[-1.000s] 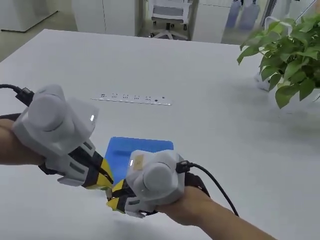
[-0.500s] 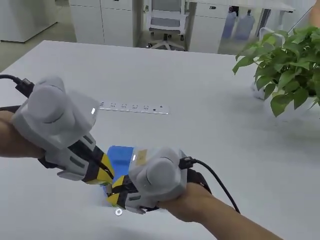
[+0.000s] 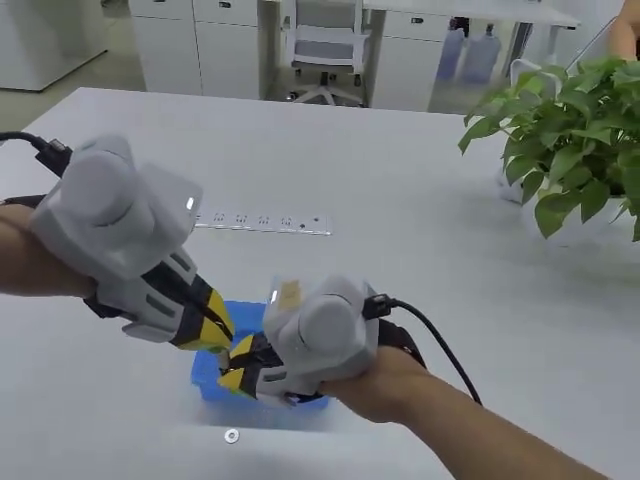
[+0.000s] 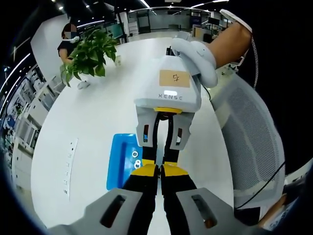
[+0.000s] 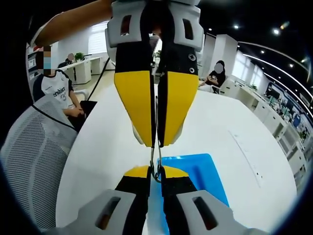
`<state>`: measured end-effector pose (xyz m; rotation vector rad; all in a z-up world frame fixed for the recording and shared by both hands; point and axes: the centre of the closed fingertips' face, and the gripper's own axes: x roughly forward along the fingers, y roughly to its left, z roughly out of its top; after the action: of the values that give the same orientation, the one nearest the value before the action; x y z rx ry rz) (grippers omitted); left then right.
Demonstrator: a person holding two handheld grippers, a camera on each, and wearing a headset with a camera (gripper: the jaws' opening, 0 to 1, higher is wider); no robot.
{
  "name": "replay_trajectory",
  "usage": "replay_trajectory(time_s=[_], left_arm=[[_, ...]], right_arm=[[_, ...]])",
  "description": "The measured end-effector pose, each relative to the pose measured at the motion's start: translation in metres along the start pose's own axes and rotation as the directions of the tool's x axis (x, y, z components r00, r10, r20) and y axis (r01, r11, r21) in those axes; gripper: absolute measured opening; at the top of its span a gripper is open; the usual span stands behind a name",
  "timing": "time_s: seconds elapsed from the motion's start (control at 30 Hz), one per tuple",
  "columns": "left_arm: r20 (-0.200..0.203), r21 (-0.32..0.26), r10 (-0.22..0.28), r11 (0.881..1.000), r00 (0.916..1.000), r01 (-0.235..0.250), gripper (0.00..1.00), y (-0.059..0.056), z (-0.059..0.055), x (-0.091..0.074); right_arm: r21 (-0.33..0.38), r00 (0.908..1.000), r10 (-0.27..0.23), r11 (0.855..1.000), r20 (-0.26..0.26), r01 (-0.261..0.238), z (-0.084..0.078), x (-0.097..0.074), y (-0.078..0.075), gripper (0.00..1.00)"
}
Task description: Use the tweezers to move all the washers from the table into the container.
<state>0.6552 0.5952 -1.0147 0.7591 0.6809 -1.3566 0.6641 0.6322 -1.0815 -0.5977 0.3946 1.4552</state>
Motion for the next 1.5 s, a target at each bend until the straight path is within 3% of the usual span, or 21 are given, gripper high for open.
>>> replay_trajectory(time_s=[0.33, 0.8, 1.17, 1.5], left_arm=[[0.011, 0.011, 0.007, 1.0, 0.9999, -0.007, 0.06, 0.016, -0.001, 0.008], [-0.001, -0.003, 0.017, 1.0, 0.9999, -0.017, 0.06, 0.037, -0.015, 0.023], [-0.023, -0.014, 0.008, 1.0, 0.9997, -0.009, 0.06, 0.043, -0.029, 0.039], [-0.034, -0.02, 0.001, 1.0, 0.9994, -0.001, 0.06, 0.049, -0.034, 0.046]], right_arm=[[0.01, 0.9999, -0.01, 1.0, -0.005, 0.01, -0.008, 0.002, -0.017, 0.1], [0.048, 0.9999, -0.004, 0.999, -0.01, 0.005, -0.024, 0.018, -0.033, 0.1], [0.06, 0.9992, 0.014, 0.998, -0.038, -0.012, -0.041, 0.031, -0.036, 0.1], [0.085, 0.999, 0.024, 0.996, -0.037, -0.021, -0.047, 0.038, -0.04, 0.1]])
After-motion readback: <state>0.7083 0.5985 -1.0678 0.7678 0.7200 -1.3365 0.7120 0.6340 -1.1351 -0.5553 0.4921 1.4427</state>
